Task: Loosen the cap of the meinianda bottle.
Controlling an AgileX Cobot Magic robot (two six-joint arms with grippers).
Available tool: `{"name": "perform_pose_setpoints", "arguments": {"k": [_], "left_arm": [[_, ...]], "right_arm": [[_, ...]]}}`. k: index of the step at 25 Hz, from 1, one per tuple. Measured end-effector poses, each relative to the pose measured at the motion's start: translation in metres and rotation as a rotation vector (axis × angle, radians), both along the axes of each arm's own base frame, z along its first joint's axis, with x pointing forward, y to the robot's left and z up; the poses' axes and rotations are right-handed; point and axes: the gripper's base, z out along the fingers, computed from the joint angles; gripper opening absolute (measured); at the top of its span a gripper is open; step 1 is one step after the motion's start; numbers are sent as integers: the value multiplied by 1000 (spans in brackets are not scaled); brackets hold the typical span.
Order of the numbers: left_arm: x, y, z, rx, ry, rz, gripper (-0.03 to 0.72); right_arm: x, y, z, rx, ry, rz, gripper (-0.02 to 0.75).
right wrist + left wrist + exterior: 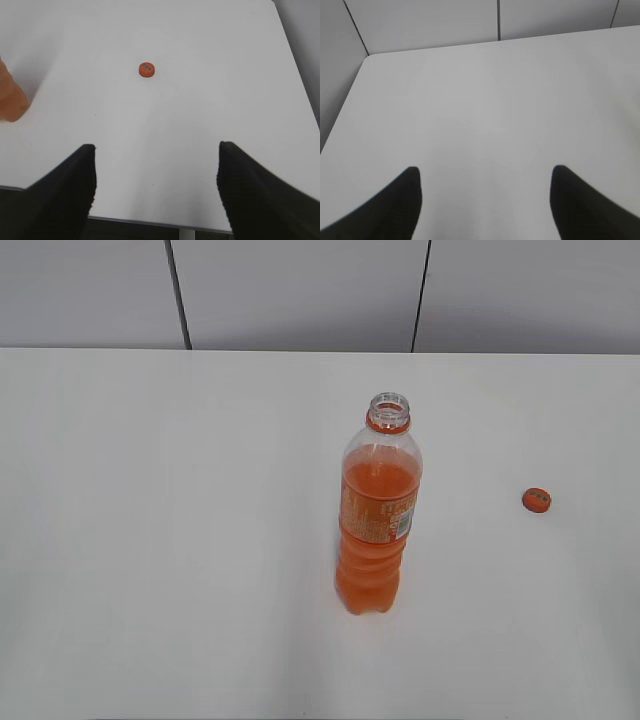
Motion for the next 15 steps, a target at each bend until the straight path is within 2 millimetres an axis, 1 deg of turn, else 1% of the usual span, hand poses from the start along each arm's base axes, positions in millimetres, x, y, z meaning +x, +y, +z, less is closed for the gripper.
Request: {"name": "perform_pose_setpoints", "arguments": {"k": [15], "left_arm": [[0, 0, 0, -1, 0, -1, 489]], "right_arm": [[0, 0, 0, 0, 0, -1, 565]]}}
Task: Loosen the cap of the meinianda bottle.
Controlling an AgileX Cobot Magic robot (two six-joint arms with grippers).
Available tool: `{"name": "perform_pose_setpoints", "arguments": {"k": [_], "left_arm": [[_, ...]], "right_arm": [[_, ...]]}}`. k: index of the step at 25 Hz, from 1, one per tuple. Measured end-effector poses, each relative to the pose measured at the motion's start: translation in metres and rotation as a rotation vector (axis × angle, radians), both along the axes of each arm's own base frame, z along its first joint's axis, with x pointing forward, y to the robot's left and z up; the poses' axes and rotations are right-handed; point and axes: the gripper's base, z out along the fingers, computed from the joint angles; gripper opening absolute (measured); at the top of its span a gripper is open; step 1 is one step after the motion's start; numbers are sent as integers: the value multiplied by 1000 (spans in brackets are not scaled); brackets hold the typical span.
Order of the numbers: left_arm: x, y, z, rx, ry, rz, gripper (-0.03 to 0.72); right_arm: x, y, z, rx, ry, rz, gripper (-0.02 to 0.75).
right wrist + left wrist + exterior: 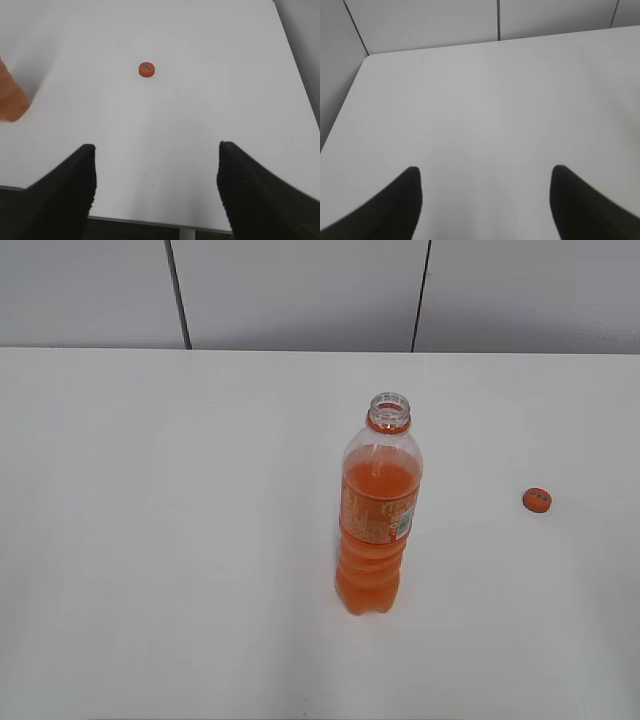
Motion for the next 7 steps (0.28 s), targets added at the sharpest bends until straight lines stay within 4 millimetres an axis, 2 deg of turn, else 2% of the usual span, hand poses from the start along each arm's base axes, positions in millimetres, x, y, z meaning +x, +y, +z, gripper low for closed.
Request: {"name": "perform_pose_setpoints", "arguments": {"k": [7], "left_arm": [[0, 0, 0, 0, 0, 0, 489]], "right_arm": [[0, 0, 0, 0, 0, 0, 565]]}}
